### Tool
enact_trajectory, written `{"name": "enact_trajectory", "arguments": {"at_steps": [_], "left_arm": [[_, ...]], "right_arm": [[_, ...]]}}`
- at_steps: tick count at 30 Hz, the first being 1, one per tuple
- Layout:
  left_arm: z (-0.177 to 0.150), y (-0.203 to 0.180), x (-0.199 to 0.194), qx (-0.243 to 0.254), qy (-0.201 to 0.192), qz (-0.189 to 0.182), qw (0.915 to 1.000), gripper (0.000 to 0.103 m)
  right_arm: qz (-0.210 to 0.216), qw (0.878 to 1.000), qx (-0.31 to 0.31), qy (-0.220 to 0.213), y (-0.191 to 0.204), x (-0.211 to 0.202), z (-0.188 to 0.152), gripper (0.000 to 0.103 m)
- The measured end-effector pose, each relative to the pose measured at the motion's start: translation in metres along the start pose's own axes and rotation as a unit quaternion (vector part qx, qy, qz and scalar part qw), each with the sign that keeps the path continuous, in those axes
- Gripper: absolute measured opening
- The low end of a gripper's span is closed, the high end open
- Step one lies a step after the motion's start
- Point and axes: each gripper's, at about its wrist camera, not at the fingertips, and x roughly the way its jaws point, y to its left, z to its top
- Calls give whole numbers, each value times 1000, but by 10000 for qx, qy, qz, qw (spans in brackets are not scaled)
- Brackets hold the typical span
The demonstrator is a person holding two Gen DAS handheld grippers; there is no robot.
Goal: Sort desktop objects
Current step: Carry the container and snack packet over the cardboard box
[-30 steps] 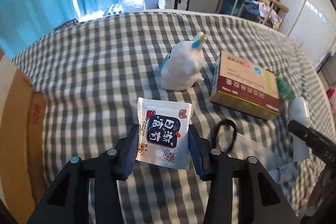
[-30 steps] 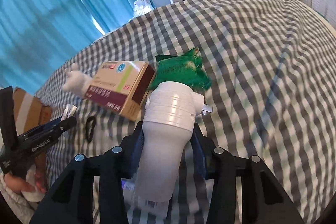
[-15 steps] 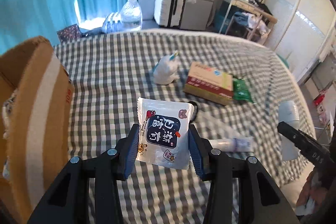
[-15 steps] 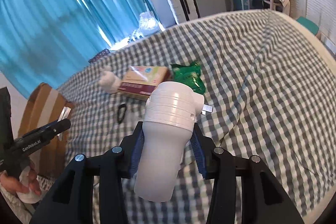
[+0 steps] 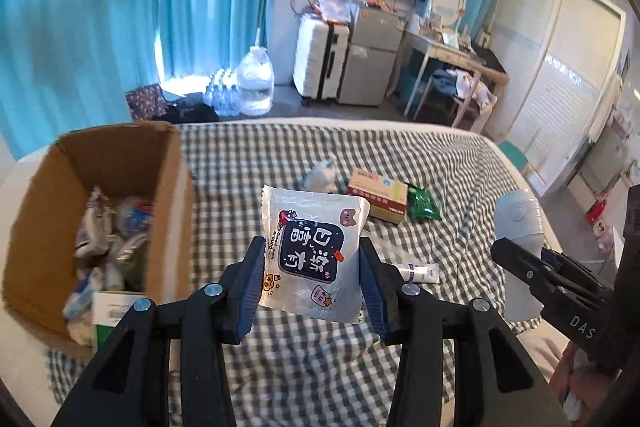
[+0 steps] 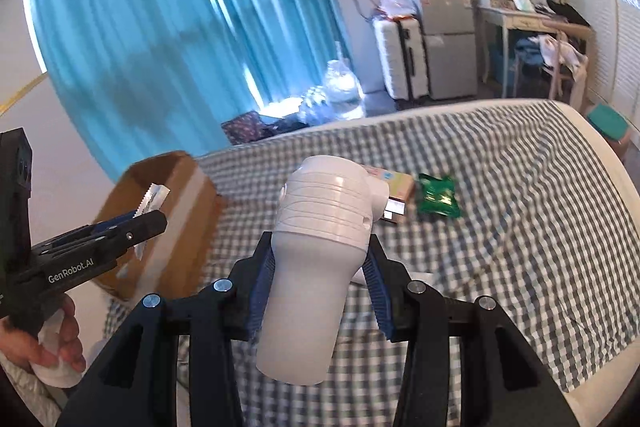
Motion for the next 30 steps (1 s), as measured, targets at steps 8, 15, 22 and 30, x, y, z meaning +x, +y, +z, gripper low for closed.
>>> {"name": "enact_trajectory", "arguments": {"at_steps": [8,15,22,30], "left_arm": [[11,57,-47,-420,-364,201,9983,46],[15,112,-64,-686,-477,509,9952,46],[18,169,-60,-955,-476,800,9911,46],[1,221,-14,-1162,63,908,9891,46]], "right_arm": [[455,9970,-625,-66,79,0,12,43],[856,9906,-1067,-1,144,23,20,43],[1121,9844,-1336,248,189,67,26,43],[1349,9778,-1495,572,233,134,37,43]]}}
